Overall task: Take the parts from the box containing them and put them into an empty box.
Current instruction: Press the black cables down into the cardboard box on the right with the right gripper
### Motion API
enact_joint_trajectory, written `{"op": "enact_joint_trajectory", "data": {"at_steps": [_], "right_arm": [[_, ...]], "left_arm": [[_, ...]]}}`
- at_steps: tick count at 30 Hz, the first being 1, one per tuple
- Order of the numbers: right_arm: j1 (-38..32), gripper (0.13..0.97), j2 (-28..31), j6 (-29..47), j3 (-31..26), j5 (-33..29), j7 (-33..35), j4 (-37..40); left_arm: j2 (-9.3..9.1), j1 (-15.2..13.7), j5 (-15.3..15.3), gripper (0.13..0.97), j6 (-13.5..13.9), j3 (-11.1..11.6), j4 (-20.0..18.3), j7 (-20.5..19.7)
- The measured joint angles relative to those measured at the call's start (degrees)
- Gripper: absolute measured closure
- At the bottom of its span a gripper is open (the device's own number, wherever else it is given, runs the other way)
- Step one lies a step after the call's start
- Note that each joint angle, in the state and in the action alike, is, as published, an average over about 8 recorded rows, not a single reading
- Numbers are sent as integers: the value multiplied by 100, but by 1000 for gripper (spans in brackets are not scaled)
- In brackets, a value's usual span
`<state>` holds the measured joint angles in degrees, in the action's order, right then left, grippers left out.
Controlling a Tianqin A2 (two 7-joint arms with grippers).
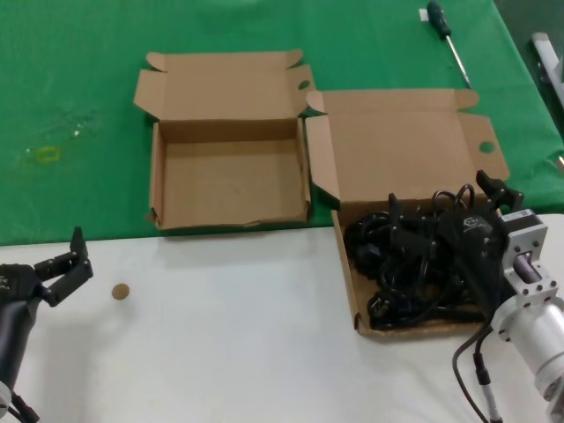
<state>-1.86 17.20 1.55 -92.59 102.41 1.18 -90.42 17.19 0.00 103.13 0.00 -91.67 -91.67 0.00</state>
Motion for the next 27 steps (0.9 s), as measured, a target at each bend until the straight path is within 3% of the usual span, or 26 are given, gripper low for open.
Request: {"op": "enact_joint_trajectory", "data": {"at_steps": [7, 15, 27], "right_arm": [[-3, 129, -31, 30, 34, -4, 17, 0], [-35, 129, 124, 29, -18, 27, -43, 39], [-383, 129, 1435, 743, -191, 98, -468, 107]], "left_arm": [[0, 0, 0, 162, 0, 0, 0, 0], [0, 0, -1, 266, 0, 0, 0, 0], [0, 0, -1, 497, 0, 0, 0, 0]]}}
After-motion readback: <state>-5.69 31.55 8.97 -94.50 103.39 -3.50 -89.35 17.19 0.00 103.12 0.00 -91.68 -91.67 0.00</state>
